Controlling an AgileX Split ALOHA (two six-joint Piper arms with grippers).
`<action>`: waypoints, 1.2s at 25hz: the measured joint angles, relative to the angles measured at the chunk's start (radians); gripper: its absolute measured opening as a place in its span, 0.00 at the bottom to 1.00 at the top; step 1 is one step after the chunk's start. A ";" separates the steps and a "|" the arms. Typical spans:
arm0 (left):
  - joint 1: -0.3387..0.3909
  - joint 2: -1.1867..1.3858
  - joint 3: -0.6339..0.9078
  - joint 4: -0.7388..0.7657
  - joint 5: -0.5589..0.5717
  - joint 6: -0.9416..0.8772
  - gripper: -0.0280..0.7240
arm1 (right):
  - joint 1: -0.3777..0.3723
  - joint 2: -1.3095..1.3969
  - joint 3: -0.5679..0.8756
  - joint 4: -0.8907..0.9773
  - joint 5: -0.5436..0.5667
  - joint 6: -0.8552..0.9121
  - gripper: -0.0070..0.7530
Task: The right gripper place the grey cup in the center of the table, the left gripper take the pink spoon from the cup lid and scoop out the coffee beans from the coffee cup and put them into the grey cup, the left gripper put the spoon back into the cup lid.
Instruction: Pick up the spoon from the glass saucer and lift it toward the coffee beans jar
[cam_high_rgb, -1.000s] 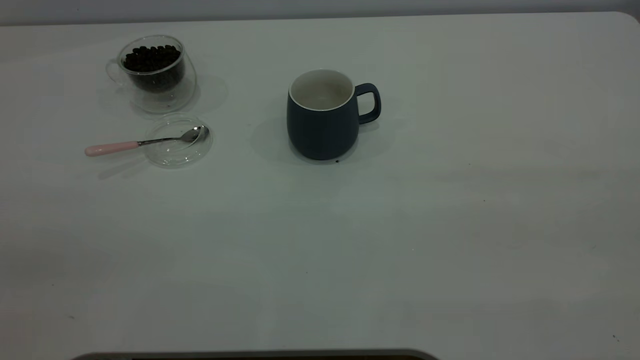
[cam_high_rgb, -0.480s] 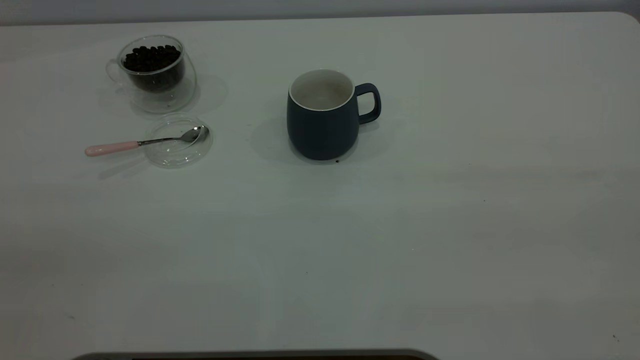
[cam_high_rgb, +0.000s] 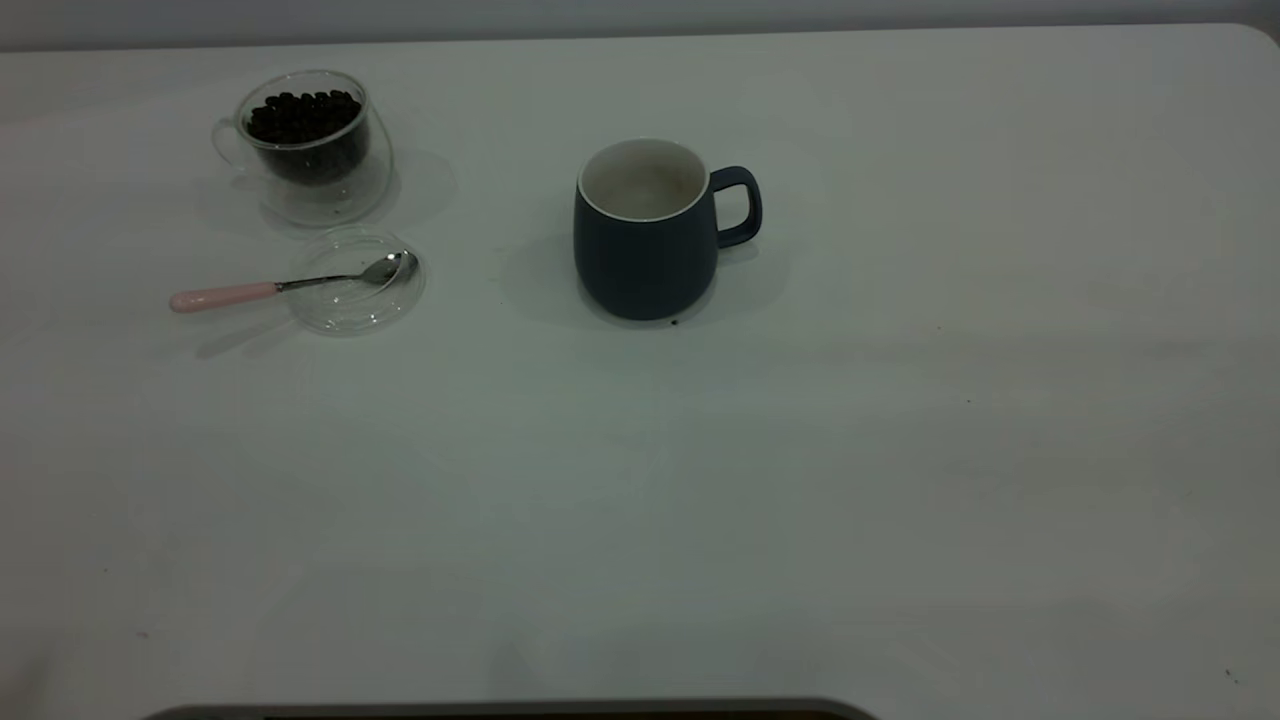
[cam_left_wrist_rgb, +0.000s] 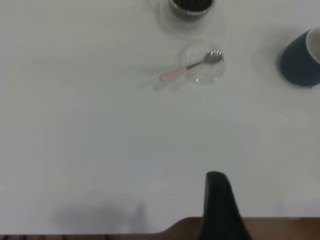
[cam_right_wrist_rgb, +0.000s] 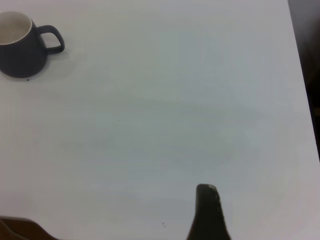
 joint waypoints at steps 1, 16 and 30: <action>0.000 0.056 -0.029 0.000 -0.005 0.000 0.83 | 0.000 0.000 0.000 0.000 0.000 0.000 0.79; 0.009 0.730 -0.283 -0.205 -0.056 0.167 0.99 | 0.000 0.000 0.000 0.000 0.000 0.000 0.79; 0.354 1.078 -0.275 -0.540 -0.037 0.591 0.99 | 0.000 0.000 0.000 0.000 0.000 0.000 0.79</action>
